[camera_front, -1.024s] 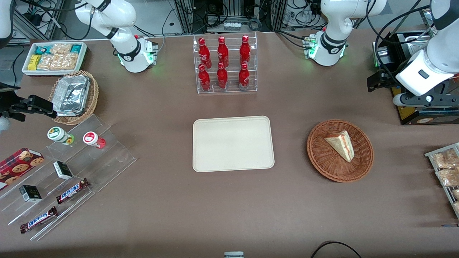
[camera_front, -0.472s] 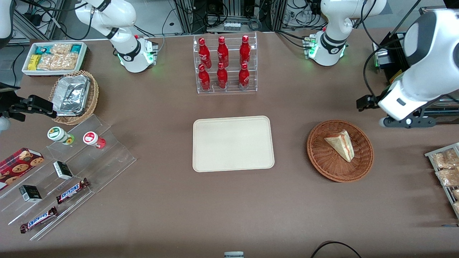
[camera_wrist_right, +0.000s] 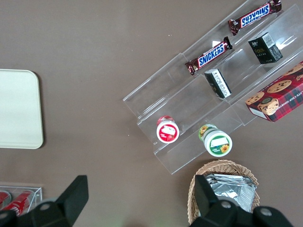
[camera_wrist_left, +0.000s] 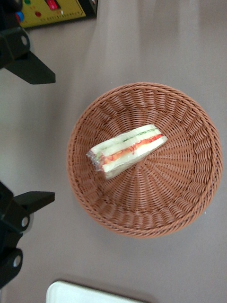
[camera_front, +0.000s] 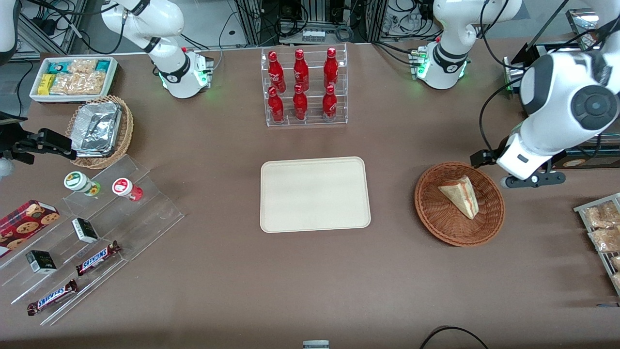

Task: Place sandwich from basket to tray
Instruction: 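Move the open left gripper over the wrapped sandwich in the wicker basket, then lower the left gripper and close it on the sandwich's crust edge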

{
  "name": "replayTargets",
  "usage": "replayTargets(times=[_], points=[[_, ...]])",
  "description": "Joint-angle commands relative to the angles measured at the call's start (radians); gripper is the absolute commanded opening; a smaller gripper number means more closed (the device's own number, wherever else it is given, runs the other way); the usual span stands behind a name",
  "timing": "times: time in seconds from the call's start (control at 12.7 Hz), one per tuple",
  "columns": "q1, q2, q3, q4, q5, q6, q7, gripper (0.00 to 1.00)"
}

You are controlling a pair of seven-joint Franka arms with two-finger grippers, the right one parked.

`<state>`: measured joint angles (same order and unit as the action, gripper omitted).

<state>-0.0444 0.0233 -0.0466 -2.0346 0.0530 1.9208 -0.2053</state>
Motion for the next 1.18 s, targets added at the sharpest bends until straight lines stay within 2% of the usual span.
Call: replayTargets(times=[0.0, 0.16, 0.39, 0.71, 1.1], points=[[0.005, -0.032, -0.002, -0.119, 0.011, 0.122, -0.115, 1.00], [0.006, -0.022, -0.002, -0.156, 0.007, 0.188, -0.176, 1.00], [0.005, 0.021, -0.002, -0.159, 0.002, 0.245, -0.409, 1.00], [0.003, 0.061, -0.004, -0.170, 0.004, 0.345, -0.609, 1.00], [-0.002, 0.128, -0.004, -0.176, -0.002, 0.432, -0.657, 1.00]])
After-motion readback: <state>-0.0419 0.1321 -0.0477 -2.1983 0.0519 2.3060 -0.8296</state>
